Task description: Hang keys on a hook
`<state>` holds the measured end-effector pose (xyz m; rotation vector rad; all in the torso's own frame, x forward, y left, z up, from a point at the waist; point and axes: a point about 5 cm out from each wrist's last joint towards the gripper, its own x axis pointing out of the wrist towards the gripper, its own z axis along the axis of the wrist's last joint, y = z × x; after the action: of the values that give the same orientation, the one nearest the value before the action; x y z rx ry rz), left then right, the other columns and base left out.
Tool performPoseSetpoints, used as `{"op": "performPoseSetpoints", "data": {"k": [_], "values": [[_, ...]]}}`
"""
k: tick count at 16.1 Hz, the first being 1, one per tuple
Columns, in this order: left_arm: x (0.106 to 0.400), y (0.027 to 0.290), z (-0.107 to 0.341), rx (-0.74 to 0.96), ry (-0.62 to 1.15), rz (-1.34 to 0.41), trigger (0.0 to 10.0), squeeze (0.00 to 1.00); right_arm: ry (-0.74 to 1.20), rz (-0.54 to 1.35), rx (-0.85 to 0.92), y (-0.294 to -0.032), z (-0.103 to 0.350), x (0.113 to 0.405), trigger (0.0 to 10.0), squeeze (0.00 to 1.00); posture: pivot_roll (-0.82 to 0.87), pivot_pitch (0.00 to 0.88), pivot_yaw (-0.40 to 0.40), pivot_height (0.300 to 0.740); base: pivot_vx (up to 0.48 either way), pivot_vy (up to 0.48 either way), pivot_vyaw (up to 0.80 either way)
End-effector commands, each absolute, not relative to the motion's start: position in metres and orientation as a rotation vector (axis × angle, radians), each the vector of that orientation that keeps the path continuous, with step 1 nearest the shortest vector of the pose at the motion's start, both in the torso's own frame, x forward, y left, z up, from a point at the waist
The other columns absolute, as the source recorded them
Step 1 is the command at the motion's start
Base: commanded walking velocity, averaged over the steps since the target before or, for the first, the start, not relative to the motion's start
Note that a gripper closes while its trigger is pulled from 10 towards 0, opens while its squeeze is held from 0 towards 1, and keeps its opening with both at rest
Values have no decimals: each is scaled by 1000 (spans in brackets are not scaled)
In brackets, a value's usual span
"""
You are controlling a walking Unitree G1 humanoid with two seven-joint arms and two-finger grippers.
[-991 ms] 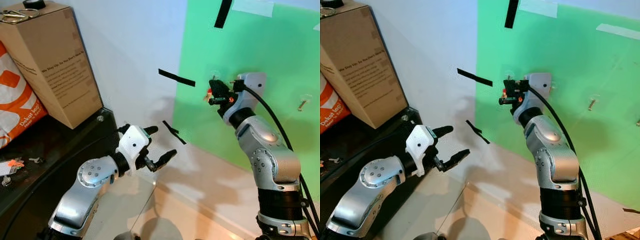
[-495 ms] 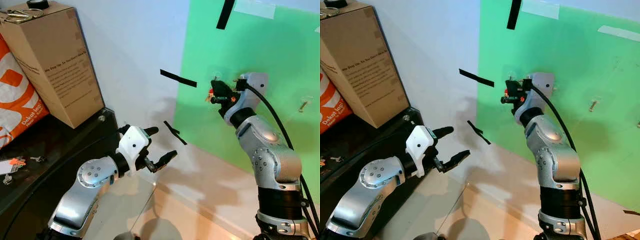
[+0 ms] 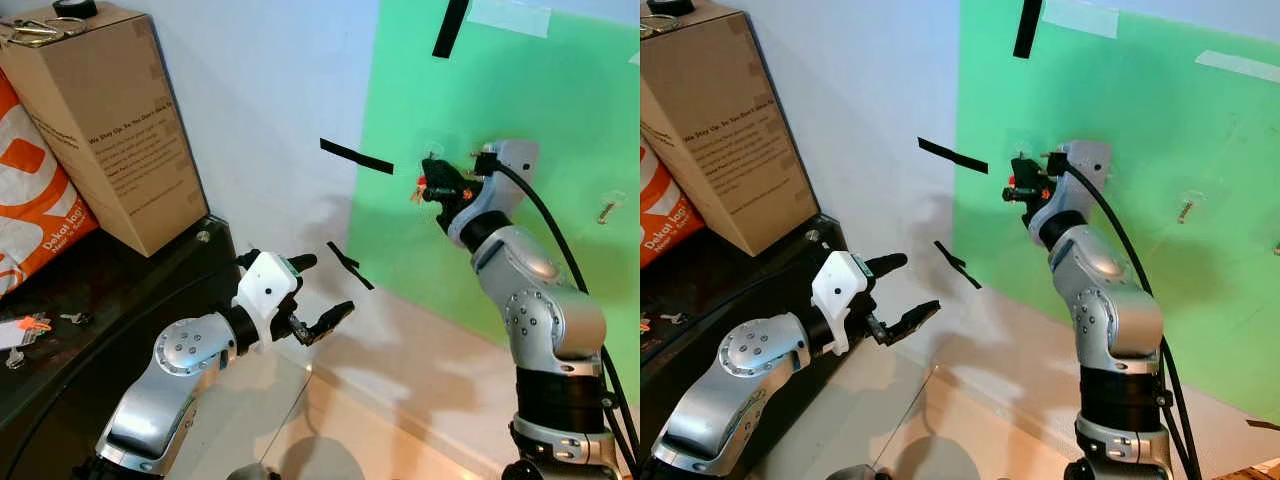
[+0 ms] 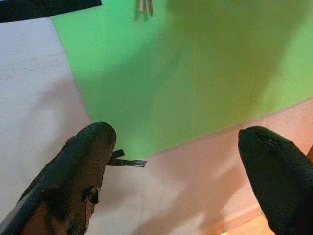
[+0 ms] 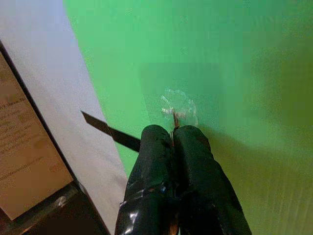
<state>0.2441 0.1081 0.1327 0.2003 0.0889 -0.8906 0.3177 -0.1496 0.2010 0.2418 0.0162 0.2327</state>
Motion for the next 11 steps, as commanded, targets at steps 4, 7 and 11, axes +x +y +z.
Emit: {"op": "performPoseSetpoints", "data": {"k": [4, 7, 11], "values": [[242, 108, 136, 208, 85, -901, 10000, 0, 10, 206, 247, -155, 206, 321, 10000, 0, -27, 0, 0, 740, 0, 0, 0], [242, 108, 135, 209, 87, -902, 10000, 0, 22, 205, 237, -154, 205, 322, 10000, 0, -26, 0, -2, 740, 0, 0, 0], [241, 108, 135, 211, 88, -903, 10000, 0, 40, 198, 228, -153, 203, 324, 10000, 0, -24, 0, -4, 740, 0, 0, 0]]}}
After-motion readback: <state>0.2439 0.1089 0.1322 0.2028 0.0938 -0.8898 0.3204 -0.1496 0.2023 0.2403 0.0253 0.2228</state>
